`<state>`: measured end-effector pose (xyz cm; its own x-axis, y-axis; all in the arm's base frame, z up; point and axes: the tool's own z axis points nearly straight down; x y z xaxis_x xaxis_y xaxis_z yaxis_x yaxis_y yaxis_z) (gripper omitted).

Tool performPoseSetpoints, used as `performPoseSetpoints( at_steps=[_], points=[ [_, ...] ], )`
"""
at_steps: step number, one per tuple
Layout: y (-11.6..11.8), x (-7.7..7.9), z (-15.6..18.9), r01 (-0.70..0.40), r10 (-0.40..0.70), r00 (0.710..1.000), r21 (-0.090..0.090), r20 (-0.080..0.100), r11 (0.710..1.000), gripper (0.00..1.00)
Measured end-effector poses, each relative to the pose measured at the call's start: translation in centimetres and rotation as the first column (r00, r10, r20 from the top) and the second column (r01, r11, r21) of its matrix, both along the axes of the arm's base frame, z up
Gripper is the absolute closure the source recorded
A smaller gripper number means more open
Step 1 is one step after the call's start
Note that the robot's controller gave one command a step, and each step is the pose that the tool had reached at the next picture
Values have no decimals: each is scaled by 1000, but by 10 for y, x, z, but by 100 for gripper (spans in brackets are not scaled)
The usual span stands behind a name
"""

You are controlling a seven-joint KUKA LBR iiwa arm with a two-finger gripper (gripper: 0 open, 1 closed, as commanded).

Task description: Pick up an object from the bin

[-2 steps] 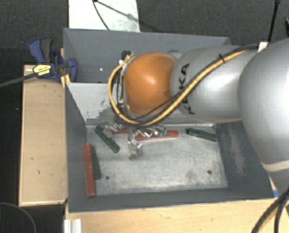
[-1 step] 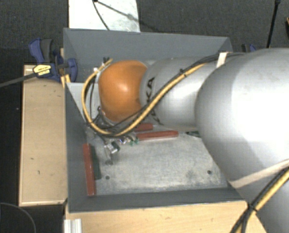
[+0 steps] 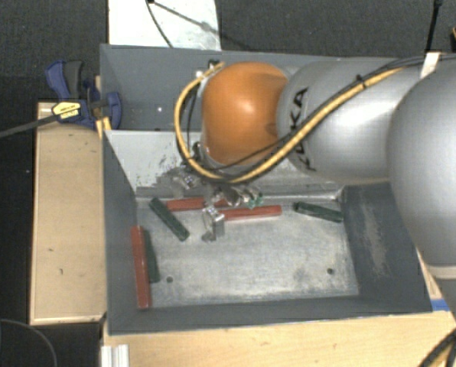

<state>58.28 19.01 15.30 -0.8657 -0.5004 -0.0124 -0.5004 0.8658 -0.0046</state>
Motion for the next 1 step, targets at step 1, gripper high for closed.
performPoseSetpoints(
  at_steps=[1],
  points=[
    [-62,3,-74,-155,155,988,-4,-16,988,0]
  ],
)
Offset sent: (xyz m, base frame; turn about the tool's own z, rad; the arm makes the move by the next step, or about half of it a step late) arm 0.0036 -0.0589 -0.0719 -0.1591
